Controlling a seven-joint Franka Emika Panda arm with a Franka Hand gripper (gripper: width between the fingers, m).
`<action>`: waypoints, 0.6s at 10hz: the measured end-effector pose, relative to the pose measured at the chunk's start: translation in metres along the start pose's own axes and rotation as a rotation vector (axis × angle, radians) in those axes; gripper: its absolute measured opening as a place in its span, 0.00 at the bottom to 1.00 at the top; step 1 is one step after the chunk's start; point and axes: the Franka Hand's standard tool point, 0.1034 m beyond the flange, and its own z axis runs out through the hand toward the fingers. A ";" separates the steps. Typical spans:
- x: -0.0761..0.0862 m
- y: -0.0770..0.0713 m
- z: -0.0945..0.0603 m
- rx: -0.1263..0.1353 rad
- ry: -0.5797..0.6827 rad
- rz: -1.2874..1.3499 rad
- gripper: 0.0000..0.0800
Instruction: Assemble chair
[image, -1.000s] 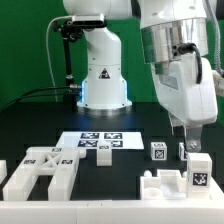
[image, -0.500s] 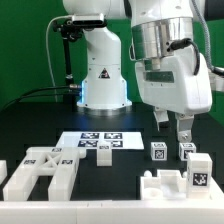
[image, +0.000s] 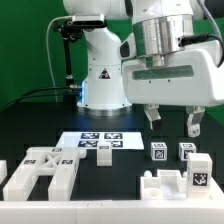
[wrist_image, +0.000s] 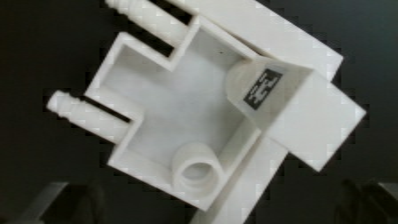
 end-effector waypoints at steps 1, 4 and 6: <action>0.001 0.002 0.001 -0.001 0.005 -0.136 0.81; 0.004 0.048 0.017 -0.050 -0.008 -0.494 0.81; 0.002 0.060 0.022 -0.078 -0.005 -0.650 0.81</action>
Offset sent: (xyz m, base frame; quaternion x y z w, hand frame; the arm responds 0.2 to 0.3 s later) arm -0.0499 -0.0273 -0.0234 0.0052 -0.0527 -0.2244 0.9731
